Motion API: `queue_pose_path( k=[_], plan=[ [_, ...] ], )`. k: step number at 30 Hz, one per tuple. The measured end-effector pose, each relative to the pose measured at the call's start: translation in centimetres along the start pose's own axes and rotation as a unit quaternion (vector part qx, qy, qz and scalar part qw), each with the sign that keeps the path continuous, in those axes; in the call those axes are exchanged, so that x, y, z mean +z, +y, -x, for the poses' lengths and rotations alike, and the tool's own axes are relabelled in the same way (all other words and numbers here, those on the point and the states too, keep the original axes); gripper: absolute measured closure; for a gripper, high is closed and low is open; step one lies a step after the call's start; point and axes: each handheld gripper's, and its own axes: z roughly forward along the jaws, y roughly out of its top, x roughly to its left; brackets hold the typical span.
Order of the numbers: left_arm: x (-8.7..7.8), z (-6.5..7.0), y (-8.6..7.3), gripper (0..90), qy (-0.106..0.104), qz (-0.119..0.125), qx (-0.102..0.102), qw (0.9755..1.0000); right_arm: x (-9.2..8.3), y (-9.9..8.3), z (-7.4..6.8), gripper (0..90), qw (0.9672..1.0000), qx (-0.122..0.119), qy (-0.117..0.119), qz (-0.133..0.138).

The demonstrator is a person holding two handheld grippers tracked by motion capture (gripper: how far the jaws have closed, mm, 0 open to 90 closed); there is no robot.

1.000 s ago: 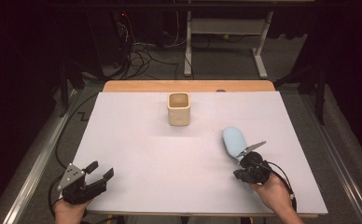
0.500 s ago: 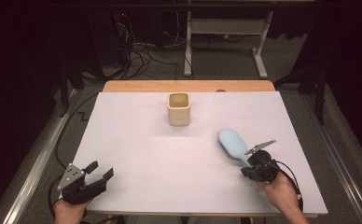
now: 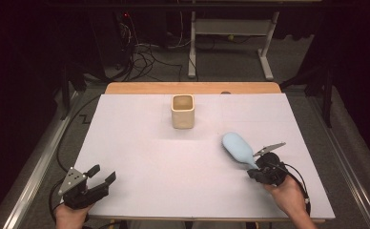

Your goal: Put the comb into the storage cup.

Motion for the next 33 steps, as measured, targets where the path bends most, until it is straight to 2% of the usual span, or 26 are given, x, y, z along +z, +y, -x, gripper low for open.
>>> queue_pose_path(
  k=[2,6,12,14,18,22,27,33],
  plan=[
    [0.0,0.0,0.0,31.8,0.000,0.000,0.000,1.0000,-0.2,0.1,-0.1,82.2,0.9999,0.000,0.010,0.009],
    [0.0,0.0,0.0,31.8,-0.001,-0.002,-0.001,1.0000,-0.9,0.4,-0.5,75.0,0.9995,-0.006,0.013,0.027],
    [0.0,0.0,0.0,31.7,0.000,-0.001,-0.001,1.0000,-2.0,0.8,-0.6,62.3,0.9983,-0.008,0.001,0.059],
    [0.0,0.0,0.0,31.4,0.001,-0.001,-0.001,1.0000,-2.2,1.0,-0.5,57.8,0.9981,-0.006,-0.003,0.061],
    [-0.1,0.0,0.0,31.1,0.002,-0.001,-0.001,1.0000,-2.2,1.3,-0.1,50.2,0.9983,-0.002,-0.019,0.054],
    [-0.1,0.0,0.0,31.0,0.002,-0.001,0.000,1.0000,-1.5,1.5,0.7,45.4,0.9991,0.009,-0.024,0.035],
    [-0.1,0.0,0.0,31.0,0.001,-0.001,-0.001,1.0000,-0.6,1.6,1.4,44.8,0.9993,0.021,-0.028,0.012],
    [-0.1,0.0,0.0,31.0,0.001,-0.001,-0.001,1.0000,0.4,2.0,1.7,46.3,0.9993,0.023,-0.028,-0.011]
  ],
)
